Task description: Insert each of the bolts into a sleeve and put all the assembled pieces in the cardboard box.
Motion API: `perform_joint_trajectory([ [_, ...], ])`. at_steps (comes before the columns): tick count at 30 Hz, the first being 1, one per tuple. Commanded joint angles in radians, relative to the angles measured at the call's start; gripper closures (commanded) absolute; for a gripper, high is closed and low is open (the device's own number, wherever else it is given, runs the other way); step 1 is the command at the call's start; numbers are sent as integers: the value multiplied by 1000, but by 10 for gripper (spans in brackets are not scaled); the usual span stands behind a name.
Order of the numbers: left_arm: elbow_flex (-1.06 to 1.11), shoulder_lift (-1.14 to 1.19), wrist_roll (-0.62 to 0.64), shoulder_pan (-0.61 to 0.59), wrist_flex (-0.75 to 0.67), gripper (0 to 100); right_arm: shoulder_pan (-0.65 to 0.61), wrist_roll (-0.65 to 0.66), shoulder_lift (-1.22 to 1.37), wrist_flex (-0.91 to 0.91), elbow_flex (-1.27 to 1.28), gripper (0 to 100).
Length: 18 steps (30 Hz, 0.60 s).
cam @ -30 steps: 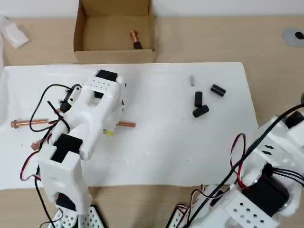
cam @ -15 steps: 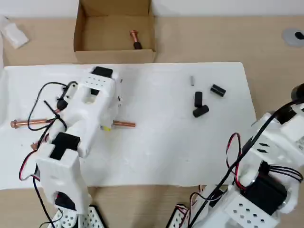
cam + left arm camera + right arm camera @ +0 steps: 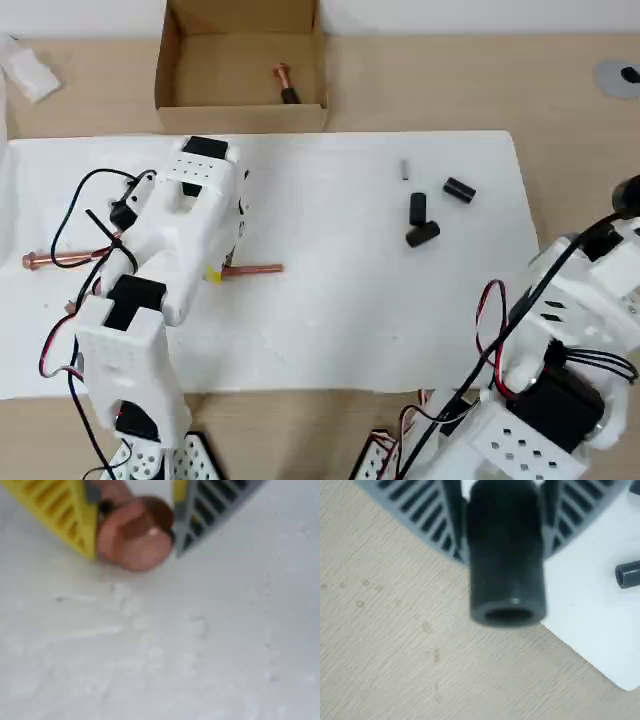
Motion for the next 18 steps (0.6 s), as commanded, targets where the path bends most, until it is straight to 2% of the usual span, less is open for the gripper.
perform_joint_trajectory([
  [1, -38, -8, -48, -14, -3, 972, -15, 2, -16, -6, -12, 989],
  [5, -129, -15, -230, -29, -3, 995, -15, 2, -16, -6, -12, 989],
  [11, -315, -7, -615, -98, -5, 993, -15, 2, -16, -5, -12, 989],
  [14, -361, -5, -807, -118, -11, 993, -15, 2, -16, -5, -10, 989],
  [18, -361, -4, -997, -100, -41, 991, -15, 2, -16, -5, -7, 989],
])
